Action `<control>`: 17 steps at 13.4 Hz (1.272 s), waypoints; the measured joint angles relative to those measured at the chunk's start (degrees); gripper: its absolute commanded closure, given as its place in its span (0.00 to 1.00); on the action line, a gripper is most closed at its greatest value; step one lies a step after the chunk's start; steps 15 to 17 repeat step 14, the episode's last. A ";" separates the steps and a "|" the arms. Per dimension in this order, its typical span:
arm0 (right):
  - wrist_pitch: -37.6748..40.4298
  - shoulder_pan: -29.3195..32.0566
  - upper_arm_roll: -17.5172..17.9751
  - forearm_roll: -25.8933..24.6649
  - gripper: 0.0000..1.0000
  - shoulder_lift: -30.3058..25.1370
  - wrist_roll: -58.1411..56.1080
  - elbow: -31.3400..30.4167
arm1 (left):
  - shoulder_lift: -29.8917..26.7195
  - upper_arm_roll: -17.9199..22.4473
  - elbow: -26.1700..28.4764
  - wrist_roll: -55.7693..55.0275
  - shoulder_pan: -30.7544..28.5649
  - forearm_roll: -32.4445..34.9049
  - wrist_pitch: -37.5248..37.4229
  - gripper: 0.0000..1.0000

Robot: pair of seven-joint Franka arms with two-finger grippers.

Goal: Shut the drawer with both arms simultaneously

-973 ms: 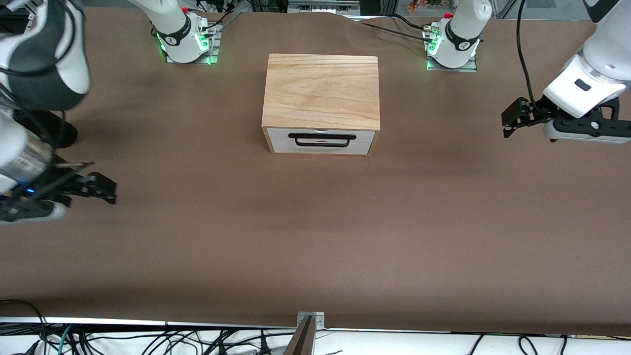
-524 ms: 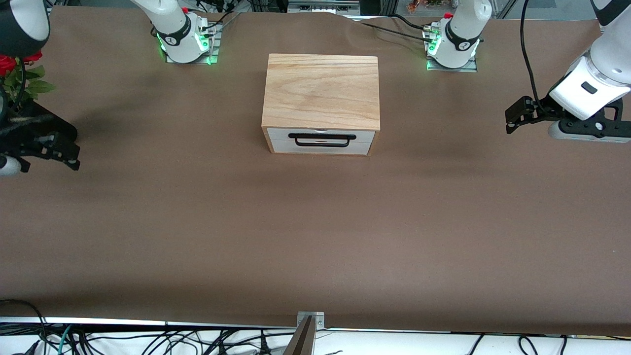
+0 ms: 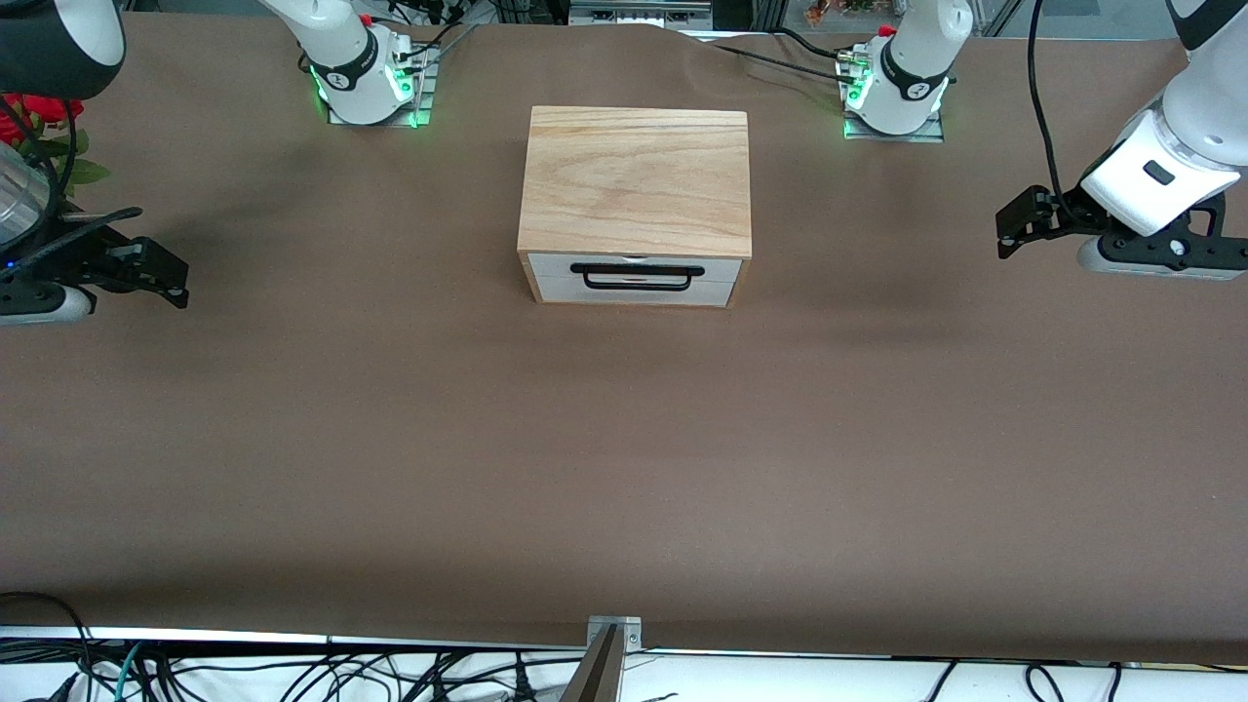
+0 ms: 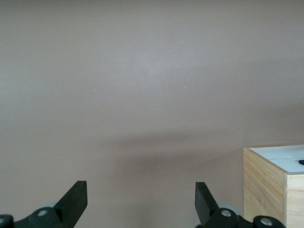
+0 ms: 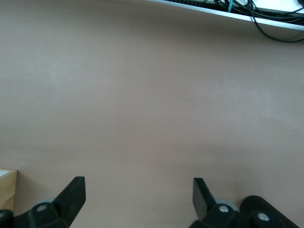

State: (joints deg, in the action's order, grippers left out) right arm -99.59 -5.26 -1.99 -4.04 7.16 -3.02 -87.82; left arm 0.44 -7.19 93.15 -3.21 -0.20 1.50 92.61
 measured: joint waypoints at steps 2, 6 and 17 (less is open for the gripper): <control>0.00 0.00 0.21 0.00 0.00 0.00 0.01 -0.02 | 0.00 0.00 0.00 0.00 0.00 0.00 0.00 0.00; -0.01 0.01 0.25 0.00 0.00 0.02 0.01 -0.07 | 0.00 -0.17 -0.04 0.00 0.00 0.00 0.00 0.00; -0.46 0.04 0.72 0.01 0.00 0.03 4.49 0.13 | 0.00 -0.40 -0.11 0.00 0.03 0.00 0.00 0.00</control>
